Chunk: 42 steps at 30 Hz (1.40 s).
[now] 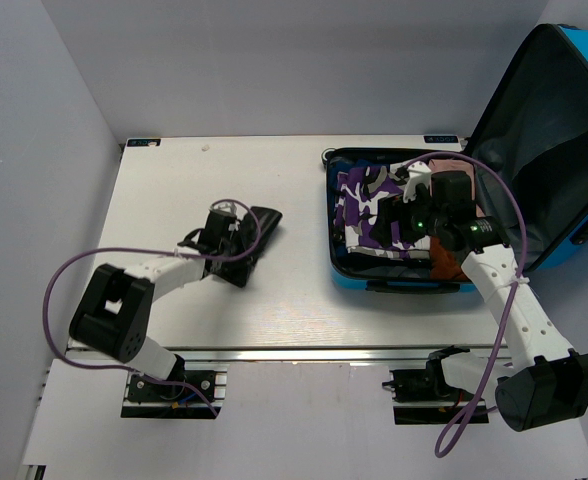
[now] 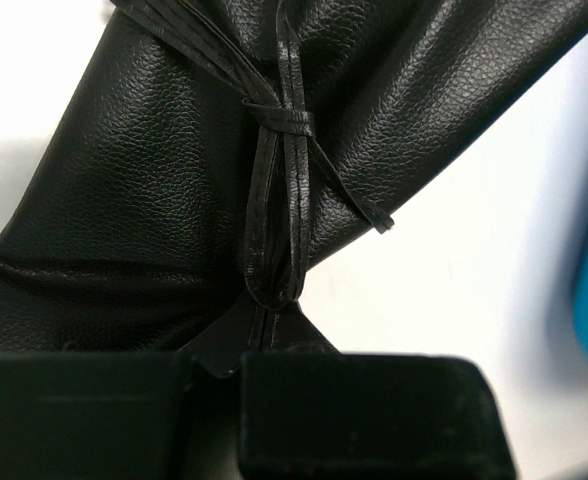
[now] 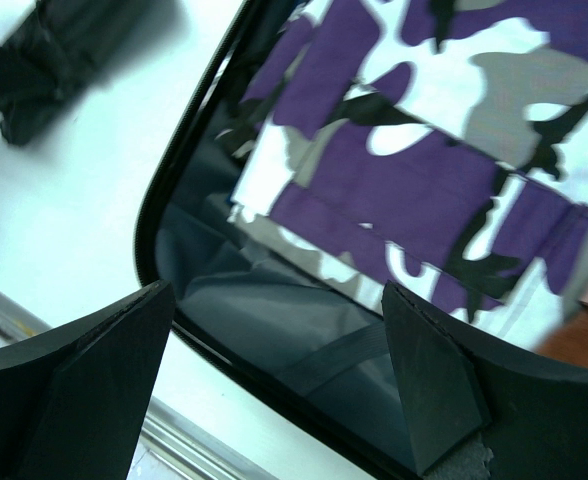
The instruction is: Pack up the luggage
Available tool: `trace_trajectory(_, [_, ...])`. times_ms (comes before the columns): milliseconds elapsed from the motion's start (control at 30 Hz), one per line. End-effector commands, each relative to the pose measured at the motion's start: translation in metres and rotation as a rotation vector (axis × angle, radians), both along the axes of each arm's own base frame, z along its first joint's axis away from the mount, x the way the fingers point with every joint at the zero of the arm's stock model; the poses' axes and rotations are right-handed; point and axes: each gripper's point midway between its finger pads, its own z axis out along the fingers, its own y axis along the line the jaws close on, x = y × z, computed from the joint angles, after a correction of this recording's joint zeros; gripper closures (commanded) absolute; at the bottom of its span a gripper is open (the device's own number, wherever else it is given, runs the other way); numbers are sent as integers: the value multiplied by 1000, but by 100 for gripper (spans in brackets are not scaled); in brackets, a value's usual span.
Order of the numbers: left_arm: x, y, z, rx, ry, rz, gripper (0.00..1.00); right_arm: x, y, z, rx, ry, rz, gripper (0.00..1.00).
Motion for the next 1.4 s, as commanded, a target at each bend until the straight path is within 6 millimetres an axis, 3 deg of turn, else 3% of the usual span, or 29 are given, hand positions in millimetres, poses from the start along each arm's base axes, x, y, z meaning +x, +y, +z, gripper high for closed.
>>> trace_trajectory(0, [-69,-10,-13,-75,152,-38,100,-5,19,3,4,-28,52,11])
trace_trajectory(67, [-97,-13,-17,-67,191,-76,96,-9,34,-5,-6,0,96,11])
trace_trajectory(100, [-103,-16,-5,-83,168,-97,88,-14,45,-9,-21,9,126,11])
trace_trajectory(133, [-109,-18,0,-85,163,-111,64,-13,49,-10,-33,15,129,11])
trace_trajectory(200, [-125,-17,10,-77,184,-125,46,-19,74,-24,-86,42,183,11])
trace_trajectory(233, [-123,-15,25,-92,140,-113,24,-22,89,-20,-96,28,218,11])
trace_trajectory(267, [-129,-10,31,-80,145,-96,21,-20,98,-28,-120,48,232,11])
trace_trajectory(333, [-132,-2,51,-89,102,-61,2,-26,123,-37,-144,69,260,11])
trace_trajectory(500, [-119,22,82,-39,-6,73,2,-25,176,-29,-111,58,267,11])
trace_trajectory(633, [-97,39,82,41,-27,178,2,-28,216,-47,31,149,104,11])
trace_trajectory(667, [-92,37,72,70,0,177,2,-35,229,-51,52,144,117,11])
trace_trajectory(733, [-84,39,67,95,24,204,2,-28,238,-61,93,167,33,11])
trace_trajectory(800, [-88,49,50,143,117,286,2,-15,244,-57,118,129,-35,11])
trace_trajectory(900, [-107,62,41,130,204,400,2,10,246,-54,88,51,-72,11])
trace_trajectory(967, [-126,64,30,77,250,439,2,22,260,-46,27,-34,35,11])
trace_trajectory(1000, [-130,61,37,16,218,430,2,24,262,-47,4,-41,59,11])
trace_trajectory(1033, [-140,56,25,-32,244,437,2,25,270,-51,-26,-41,112,11])
trace_trajectory(1133, [-138,43,25,-165,188,415,2,33,267,-74,-107,-42,185,11])
trace_trajectory(1167, [-145,40,13,-178,211,400,2,32,267,-81,-116,-22,198,11])
trace_trajectory(1300, [-131,32,9,-220,175,399,2,50,262,-110,-132,23,268,11])
trace_trajectory(1333, [-126,32,12,-219,161,408,2,48,270,-108,-100,36,317,11])
trace_trajectory(1367, [-123,31,14,-219,154,407,2,51,271,-122,-106,62,337,11])
